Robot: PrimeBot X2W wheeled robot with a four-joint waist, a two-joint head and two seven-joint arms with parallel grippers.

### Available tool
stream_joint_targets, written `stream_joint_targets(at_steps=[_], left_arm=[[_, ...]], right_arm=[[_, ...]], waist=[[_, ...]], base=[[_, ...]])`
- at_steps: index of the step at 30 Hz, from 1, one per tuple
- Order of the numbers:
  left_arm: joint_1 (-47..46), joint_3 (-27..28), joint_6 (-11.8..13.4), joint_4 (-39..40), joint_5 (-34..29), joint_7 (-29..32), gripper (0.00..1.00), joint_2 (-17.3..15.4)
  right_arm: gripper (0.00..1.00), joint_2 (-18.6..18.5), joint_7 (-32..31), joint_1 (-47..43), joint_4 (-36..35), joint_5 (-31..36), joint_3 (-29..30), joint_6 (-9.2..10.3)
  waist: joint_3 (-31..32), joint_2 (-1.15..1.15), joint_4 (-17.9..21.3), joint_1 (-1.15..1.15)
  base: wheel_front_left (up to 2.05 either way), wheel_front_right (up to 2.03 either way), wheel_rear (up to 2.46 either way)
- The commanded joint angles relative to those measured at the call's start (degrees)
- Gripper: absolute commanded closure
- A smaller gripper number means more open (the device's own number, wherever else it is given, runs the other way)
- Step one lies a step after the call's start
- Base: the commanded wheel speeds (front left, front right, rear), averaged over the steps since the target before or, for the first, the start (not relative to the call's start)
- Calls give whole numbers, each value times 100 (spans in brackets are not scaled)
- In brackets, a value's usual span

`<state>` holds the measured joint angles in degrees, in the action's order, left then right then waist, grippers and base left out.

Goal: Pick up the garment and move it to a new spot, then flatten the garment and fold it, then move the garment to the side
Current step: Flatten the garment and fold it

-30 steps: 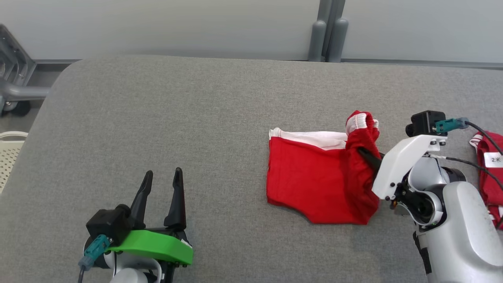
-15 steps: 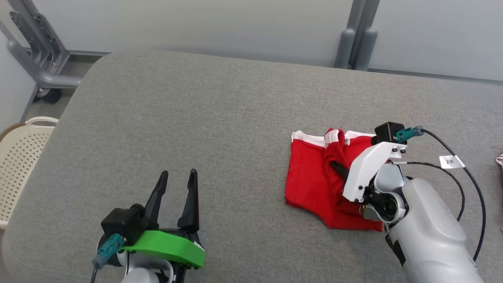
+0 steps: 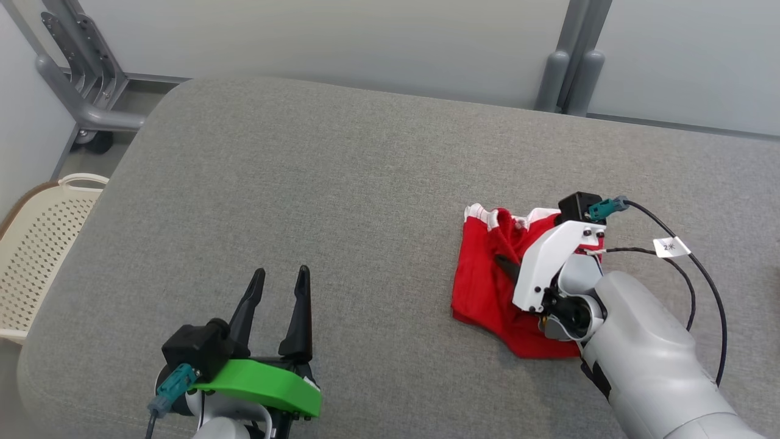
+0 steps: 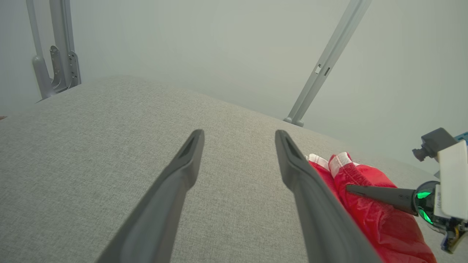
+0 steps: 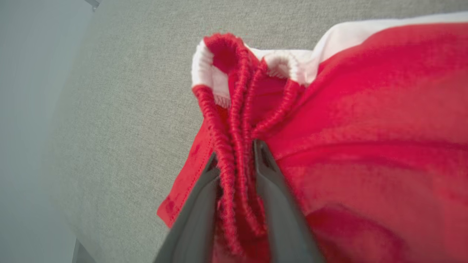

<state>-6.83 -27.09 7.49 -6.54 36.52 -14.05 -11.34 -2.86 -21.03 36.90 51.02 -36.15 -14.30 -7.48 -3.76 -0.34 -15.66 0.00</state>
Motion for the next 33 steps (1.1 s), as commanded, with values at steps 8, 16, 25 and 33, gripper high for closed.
stream_joint_targets(at_steps=[8,16,25,33], left_arm=[[-84,28,-8,-13,50,-32,0,-11],[-26,52,62,32,56,-46,0,-52],[56,76,150,171,52,-11,0,-133],[135,34,256,331,-28,65,0,-198]], right_arm=[[0,-14,456,328,171,-599,-619,-2],[0,-16,785,511,-65,-1089,-1086,-2],[0,-26,1454,751,-32,-600,-725,-2],[0,-408,1586,262,-702,-95,-36,-2]], waist=[[-9,34,54,0],[17,34,228,0],[33,34,497,0],[73,34,875,0]], base=[[0,0,0],[0,0,0],[0,0,0],[0,0,0]])
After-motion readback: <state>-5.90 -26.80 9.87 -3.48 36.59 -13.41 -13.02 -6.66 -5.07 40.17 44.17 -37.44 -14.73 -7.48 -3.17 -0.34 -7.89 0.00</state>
